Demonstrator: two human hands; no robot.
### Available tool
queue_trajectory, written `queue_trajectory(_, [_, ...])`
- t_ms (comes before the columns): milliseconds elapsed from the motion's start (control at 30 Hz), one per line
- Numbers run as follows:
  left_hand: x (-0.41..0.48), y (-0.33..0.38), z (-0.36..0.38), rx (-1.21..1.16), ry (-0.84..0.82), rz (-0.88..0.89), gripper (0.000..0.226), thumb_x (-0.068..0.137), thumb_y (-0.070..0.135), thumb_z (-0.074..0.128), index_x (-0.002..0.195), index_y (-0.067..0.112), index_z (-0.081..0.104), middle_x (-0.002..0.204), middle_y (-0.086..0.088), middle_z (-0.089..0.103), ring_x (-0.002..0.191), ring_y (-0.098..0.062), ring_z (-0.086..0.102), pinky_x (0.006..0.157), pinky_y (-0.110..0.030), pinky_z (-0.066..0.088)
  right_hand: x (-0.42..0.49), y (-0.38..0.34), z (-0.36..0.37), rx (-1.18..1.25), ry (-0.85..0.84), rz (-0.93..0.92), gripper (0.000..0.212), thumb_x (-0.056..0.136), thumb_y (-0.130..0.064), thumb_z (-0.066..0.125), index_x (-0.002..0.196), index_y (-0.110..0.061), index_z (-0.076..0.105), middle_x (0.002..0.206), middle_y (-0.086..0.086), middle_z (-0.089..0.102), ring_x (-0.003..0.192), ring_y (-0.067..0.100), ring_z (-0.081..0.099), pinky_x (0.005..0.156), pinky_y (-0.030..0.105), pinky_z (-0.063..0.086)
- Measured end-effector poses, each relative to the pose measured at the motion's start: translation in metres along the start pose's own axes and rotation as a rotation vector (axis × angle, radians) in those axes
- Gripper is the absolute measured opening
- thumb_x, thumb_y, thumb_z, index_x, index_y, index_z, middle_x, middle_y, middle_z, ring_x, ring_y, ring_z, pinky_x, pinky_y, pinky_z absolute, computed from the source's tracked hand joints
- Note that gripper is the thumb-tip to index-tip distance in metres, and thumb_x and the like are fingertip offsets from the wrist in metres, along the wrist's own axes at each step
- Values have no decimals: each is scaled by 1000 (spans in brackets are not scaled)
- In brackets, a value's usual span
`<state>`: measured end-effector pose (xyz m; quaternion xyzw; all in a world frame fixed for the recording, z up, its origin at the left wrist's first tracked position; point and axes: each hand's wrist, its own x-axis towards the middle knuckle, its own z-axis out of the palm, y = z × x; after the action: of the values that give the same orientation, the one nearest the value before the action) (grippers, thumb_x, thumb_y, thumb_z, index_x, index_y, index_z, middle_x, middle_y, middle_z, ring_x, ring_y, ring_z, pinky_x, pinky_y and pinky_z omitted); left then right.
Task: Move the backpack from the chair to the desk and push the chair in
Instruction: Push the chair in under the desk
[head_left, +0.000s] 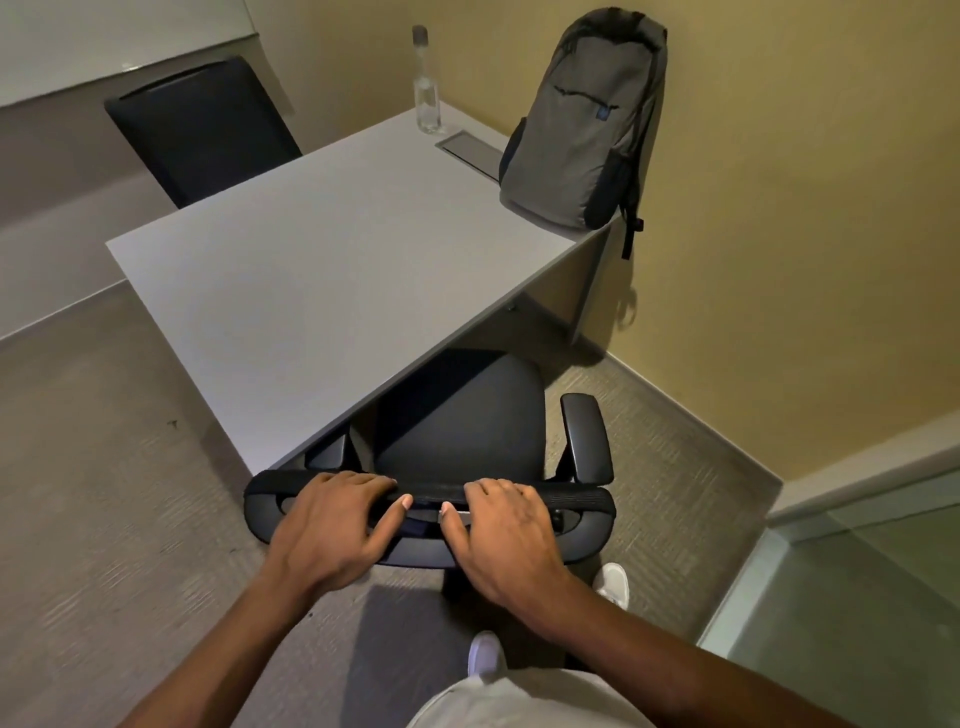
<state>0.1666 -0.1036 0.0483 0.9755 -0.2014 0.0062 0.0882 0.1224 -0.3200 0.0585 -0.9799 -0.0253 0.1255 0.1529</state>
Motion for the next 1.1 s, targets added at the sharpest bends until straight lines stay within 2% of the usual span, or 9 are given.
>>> queue_trajectory(267, [27, 30, 4, -19, 22, -56, 45, 99, 62, 42, 101, 31, 75, 94, 12, 79, 87, -8, 72, 81, -36, 56, 19, 36, -17, -38, 45, -55, 68, 100, -61, 19, 123, -20, 68, 120, 0, 71, 117, 19, 64, 107, 43, 47])
queue_trajectory(433, [53, 56, 10, -48, 52, -99, 47, 100, 61, 39, 97, 31, 75, 89, 13, 78, 82, -8, 71, 77, -35, 57, 38, 69, -32, -58, 52, -90, 65, 100, -63, 25, 120, -19, 69, 119, 0, 72, 117, 20, 66, 106, 44, 50])
queue_trajectory(667, [90, 98, 16, -75, 74, -188, 48, 101, 61, 37, 94, 31, 73, 81, 12, 75, 74, -7, 67, 74, -32, 55, 69, 120, -58, -112, 76, -139, 60, 98, -65, 33, 109, -21, 72, 107, -3, 74, 104, 16, 68, 97, 41, 53])
queue_trajectory(767, [106, 115, 19, -105, 70, -214, 46, 101, 60, 36, 93, 32, 72, 78, 12, 71, 72, -6, 63, 74, -31, 51, 84, 143, -68, -126, 68, -174, 59, 97, -66, 36, 113, -22, 72, 110, -5, 74, 105, 15, 68, 99, 39, 53])
queue_trajectory(933, [130, 143, 26, -105, 54, -291, 46, 102, 60, 33, 89, 33, 69, 77, 13, 68, 72, -6, 61, 82, -35, 53, 109, 175, -87, -133, 40, -245, 61, 97, -66, 36, 122, -23, 71, 116, -6, 74, 109, 13, 68, 102, 37, 51])
queue_trajectory(1100, [156, 168, 32, -89, 47, -376, 48, 102, 60, 31, 81, 31, 64, 72, 10, 65, 65, -8, 53, 80, -35, 52, 136, 204, -110, -147, 28, -317, 62, 97, -64, 38, 127, -22, 72, 118, -5, 75, 111, 14, 69, 102, 36, 51])
